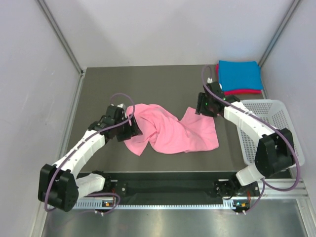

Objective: Fold and stack the t-shirts
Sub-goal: Move the tshirt to the center of the board, then flatten the tshirt out

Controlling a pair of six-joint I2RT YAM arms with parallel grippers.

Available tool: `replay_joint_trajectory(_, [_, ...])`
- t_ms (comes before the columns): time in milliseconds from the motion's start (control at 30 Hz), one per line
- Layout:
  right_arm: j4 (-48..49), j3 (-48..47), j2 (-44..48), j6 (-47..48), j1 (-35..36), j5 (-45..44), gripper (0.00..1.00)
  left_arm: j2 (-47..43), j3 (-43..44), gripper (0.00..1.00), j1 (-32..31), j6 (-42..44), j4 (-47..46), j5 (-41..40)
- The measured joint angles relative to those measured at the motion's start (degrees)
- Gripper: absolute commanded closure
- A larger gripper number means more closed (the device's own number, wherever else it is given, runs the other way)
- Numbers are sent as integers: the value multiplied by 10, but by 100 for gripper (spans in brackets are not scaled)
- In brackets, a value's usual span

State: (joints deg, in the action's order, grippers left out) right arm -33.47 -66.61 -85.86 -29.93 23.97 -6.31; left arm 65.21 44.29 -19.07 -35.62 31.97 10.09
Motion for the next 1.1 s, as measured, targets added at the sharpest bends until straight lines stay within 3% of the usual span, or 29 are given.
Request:
replay_joint_trajectory(267, [9,28,-2,17,-28,-4,47,-2,-100,39,0,-56,-28,5])
replay_joint_trajectory(367, [23,54,3,17,-27,9,47,-33,-134,45,0,-91,-33,2])
replay_joint_trajectory(467, [27,75,11,17,-27,18,47,-86,-163,57,-1,-139,-34,-6])
replay_joint_trajectory(700, [38,89,51,21,-27,21,47,-178,-210,69,-10,-275,-39,-24])
replay_joint_trajectory(1100, [51,99,90,39,-27,8,46,-12,-155,75,-65,-359,-18,-66])
